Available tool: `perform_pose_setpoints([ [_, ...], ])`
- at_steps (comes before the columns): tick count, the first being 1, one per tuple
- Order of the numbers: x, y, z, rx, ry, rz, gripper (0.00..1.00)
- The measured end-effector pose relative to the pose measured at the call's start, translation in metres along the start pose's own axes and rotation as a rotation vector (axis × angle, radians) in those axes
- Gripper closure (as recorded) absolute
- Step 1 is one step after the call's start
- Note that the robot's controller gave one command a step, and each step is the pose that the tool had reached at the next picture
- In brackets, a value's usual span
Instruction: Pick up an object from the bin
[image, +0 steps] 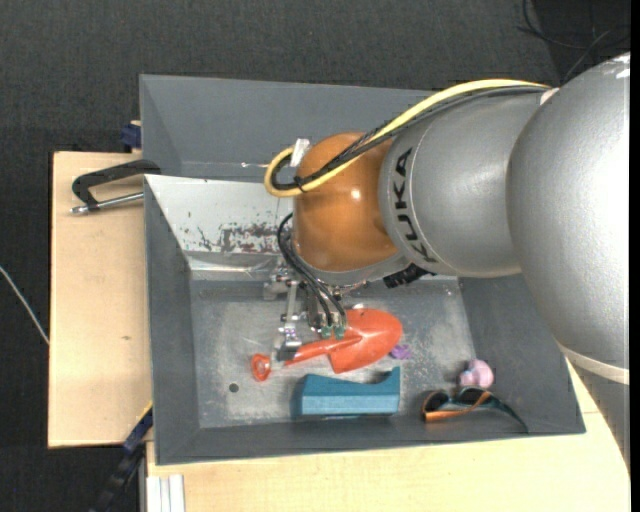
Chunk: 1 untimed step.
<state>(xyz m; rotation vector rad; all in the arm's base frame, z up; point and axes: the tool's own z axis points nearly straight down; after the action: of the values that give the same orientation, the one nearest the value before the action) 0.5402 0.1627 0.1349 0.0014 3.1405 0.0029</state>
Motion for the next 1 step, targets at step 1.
perform_pose_setpoints([
  [1,0.0000,0.0000,0.0000,0.000,0.000,0.000,0.00],
])
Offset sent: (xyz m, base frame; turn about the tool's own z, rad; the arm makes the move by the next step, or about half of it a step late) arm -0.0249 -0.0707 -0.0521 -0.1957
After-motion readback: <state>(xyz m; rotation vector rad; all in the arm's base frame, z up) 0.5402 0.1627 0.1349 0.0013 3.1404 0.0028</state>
